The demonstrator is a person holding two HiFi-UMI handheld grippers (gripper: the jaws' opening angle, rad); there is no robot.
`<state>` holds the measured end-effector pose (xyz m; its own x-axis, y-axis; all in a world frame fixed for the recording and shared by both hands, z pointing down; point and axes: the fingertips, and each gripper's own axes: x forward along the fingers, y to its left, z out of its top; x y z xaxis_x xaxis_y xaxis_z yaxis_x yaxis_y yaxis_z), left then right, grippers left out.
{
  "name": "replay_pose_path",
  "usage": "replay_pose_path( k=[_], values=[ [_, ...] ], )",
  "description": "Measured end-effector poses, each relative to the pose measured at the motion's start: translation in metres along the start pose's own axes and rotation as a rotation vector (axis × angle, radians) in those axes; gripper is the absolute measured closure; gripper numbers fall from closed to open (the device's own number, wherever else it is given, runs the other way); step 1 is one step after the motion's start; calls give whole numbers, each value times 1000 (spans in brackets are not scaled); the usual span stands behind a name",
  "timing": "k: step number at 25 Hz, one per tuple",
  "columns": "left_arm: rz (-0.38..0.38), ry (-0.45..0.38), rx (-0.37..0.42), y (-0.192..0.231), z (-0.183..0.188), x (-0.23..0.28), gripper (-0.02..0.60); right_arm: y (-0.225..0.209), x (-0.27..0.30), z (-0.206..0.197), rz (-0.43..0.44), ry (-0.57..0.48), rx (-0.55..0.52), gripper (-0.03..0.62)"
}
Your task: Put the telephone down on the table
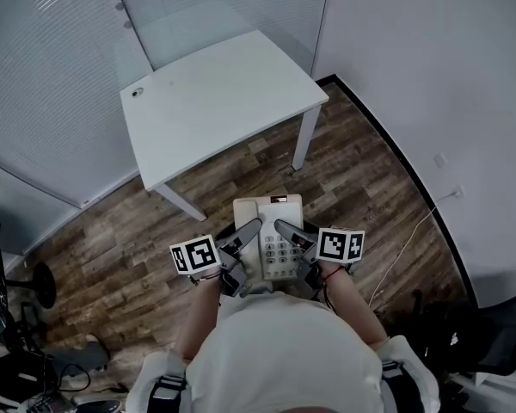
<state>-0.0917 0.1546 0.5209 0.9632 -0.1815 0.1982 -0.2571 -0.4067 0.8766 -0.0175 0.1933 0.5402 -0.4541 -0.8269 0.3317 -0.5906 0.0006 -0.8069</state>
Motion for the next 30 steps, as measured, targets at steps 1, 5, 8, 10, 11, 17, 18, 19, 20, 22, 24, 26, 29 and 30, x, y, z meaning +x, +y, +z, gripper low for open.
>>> replay_pose_path(
  k=[1,5,8,10,11,17,18,19,20,22,24,26,29,30],
  values=[
    [1,2,-3,2,8,4,172,-1,6,7,-2,1,2,279],
    [1,12,-9,11,29,12,172,-3,23,23,-9,-1,9,279],
    [-5,17,-15,16,45,19,172,-3,35,36,-18,-2,10,279],
    [-7,23,-19,18,54,23,172,-4,41,44,-23,-4,13,279],
    [-8,27,-18,18,58,25,172,-4,44,47,-25,-7,15,279],
    [-21,60,-3,29,87,37,172,-6,66,67,-38,-38,29,279],
    [-23,64,0,30,91,38,172,-6,68,69,-38,-43,29,279],
    [-26,67,3,31,94,39,172,-7,71,72,-39,-48,30,279],
    [-28,72,4,33,99,41,172,-7,75,75,-41,-53,31,279],
    [-32,86,-2,44,121,49,172,-9,94,89,-52,-57,41,279],
    [-34,104,-19,66,157,62,172,-16,130,113,-71,-54,57,279],
    [-36,116,-29,82,180,71,172,-21,154,128,-84,-55,67,279],
    [-43,123,-16,80,180,70,172,-19,152,127,-81,-72,62,279],
    [-46,124,-7,77,177,69,172,-18,148,125,-78,-80,59,279]
  ],
)
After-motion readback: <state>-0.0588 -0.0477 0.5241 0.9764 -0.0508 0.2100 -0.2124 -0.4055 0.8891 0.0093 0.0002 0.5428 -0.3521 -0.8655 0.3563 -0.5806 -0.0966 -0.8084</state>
